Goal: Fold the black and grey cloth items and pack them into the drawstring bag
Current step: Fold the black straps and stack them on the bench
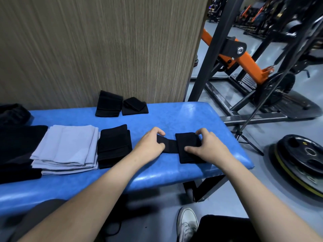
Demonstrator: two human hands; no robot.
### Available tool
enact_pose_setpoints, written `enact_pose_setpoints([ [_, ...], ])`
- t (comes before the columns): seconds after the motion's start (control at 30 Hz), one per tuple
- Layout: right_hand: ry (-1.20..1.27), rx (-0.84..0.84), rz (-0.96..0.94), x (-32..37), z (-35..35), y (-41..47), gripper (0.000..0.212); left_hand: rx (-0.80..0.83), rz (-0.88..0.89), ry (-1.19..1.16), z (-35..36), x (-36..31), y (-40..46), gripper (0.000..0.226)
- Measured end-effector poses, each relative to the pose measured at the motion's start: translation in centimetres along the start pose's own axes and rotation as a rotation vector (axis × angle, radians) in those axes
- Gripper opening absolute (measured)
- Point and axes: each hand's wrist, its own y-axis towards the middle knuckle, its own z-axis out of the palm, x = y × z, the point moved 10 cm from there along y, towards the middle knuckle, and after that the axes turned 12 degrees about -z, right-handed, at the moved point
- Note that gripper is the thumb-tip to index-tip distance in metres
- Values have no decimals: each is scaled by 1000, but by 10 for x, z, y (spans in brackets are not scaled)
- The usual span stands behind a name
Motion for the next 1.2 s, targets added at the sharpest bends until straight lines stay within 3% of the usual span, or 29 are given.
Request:
enact_pose_setpoints([
  [0.07,-35,-12,-2,7,2,-1,70,-5,-1,1,0,0,0,32],
  [0.27,270,-91,-37,17,-3,3,66,-16,9,-17,-1,3,3,28],
  [0.5,384,-219,-287,53,-20,-2,60,-20,14,-72,1,5,9,25],
  [0.63,529,-55,-396,80,6,0,47,5,-10,-207,4,5,12,14],
  [0.77,418,126,-445,93,34,1,41,3,-38,-295,-2,5,11,24],
  [0.9,561,109,-383,84,28,4,27,22,4,-254,2,4,8,30],
  [1.07,445,-163,-282,53,-4,11,29,30,35,-326,-4,-2,1,41],
  [1.2,916,-8,-203,58,8,6,41,-9,72,-409,-25,-9,-14,38],
])
